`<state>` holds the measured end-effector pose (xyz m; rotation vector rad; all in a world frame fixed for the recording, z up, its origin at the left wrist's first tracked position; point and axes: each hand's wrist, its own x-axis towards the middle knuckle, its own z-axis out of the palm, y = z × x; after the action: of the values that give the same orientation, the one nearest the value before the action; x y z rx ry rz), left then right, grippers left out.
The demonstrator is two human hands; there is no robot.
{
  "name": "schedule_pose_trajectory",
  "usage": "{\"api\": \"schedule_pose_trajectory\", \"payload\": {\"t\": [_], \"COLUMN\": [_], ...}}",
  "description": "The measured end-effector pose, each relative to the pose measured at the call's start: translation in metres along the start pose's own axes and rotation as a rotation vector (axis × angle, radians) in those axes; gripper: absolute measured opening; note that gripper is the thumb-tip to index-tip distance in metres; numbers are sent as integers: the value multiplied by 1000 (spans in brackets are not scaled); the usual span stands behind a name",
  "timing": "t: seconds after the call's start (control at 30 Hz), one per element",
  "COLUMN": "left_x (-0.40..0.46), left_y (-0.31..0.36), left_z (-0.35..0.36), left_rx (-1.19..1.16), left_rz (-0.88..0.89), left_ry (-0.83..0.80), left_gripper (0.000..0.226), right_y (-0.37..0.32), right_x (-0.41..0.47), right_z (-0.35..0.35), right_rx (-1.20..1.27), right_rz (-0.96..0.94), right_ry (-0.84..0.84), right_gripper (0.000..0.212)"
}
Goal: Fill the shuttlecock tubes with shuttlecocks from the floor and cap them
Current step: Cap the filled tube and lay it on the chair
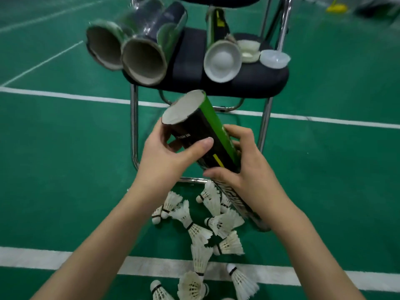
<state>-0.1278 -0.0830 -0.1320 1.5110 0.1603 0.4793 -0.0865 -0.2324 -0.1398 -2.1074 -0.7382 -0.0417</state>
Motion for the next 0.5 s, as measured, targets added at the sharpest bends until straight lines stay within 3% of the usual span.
{"api": "schedule_pose_trajectory", "payload": {"t": [0.3,0.5], "left_x": [30,58], "left_y": [84,116], "left_z": [14,25], "left_rx": [49,128], "left_rz": [97,90], "left_ry": [-31,-69], "left_gripper": [41,43], "right_y": [-37,-27], "right_x": [27,76], "right_z": [-64,-98], "right_rx": [-100,-213], "right_rz": [-143,-148], "right_ry": [89,251], "right_gripper": [48,33]}}
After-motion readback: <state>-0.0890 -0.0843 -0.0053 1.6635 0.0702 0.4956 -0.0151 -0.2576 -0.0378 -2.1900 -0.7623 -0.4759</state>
